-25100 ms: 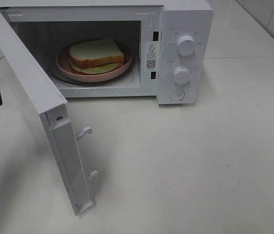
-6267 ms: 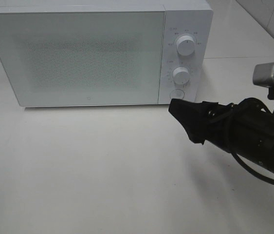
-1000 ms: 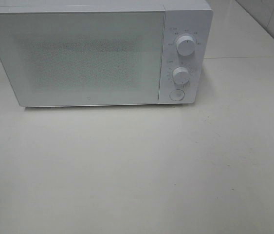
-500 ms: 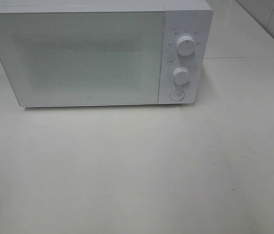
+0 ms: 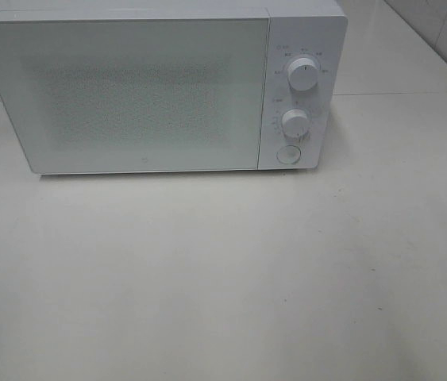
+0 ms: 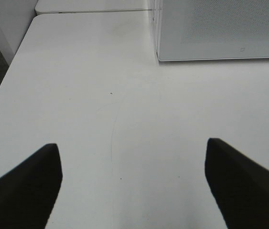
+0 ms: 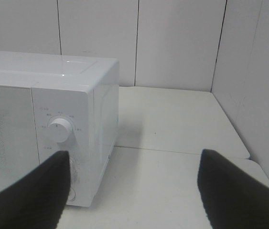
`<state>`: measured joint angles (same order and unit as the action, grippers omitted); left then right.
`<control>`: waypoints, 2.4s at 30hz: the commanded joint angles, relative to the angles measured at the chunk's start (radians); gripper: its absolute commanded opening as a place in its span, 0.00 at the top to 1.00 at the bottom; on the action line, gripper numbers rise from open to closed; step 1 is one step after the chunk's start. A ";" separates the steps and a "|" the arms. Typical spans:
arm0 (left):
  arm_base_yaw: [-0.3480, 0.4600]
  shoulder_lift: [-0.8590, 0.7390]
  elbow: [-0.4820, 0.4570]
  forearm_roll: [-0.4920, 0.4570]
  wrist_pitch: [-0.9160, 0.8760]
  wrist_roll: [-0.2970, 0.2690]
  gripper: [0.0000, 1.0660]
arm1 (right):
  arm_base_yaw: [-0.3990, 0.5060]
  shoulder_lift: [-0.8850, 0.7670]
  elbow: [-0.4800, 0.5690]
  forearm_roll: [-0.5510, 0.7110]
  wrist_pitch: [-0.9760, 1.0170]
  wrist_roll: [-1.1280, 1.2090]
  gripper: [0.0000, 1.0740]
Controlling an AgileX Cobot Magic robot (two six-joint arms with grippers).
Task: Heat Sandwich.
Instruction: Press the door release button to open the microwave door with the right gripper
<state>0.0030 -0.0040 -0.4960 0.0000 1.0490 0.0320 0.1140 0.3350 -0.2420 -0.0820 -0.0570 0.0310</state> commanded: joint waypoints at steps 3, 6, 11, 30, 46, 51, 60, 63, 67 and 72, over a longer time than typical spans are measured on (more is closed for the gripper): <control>0.001 -0.017 0.003 -0.009 -0.012 -0.004 0.29 | 0.000 0.130 0.000 -0.018 -0.143 0.013 0.40; 0.001 -0.017 0.003 -0.009 -0.012 -0.004 0.29 | 0.017 0.176 0.000 -0.036 -0.203 0.027 0.47; 0.001 -0.017 0.003 -0.009 -0.012 -0.004 0.29 | 0.082 0.313 0.000 -0.107 -0.306 0.032 0.65; 0.001 -0.017 0.003 -0.009 -0.012 -0.004 0.29 | 0.313 0.939 0.000 0.028 -0.779 0.362 1.00; 0.001 -0.017 0.003 -0.009 -0.012 -0.004 0.29 | 0.331 1.446 -0.013 0.124 -1.300 1.452 1.00; 0.001 -0.017 0.003 -0.009 -0.012 -0.004 0.29 | 0.331 1.522 -0.066 0.060 -1.301 1.490 1.00; 0.001 -0.017 0.003 -0.009 -0.012 -0.004 0.29 | 0.331 1.587 -0.192 0.082 -1.271 1.437 1.00; 0.001 -0.017 0.003 -0.009 -0.012 -0.004 0.29 | 0.331 1.598 -0.230 0.115 -1.210 1.411 1.00; 0.001 -0.017 0.003 -0.009 -0.012 -0.004 0.29 | 0.331 1.609 -0.282 0.163 -1.110 1.410 1.00; 0.001 -0.017 0.003 -0.009 -0.012 -0.004 0.29 | 0.331 1.612 -0.336 0.216 -0.981 1.403 1.00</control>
<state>0.0030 -0.0040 -0.4960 0.0000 1.0490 0.0320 0.4420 1.9520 -0.5560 0.1240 -1.0880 1.4570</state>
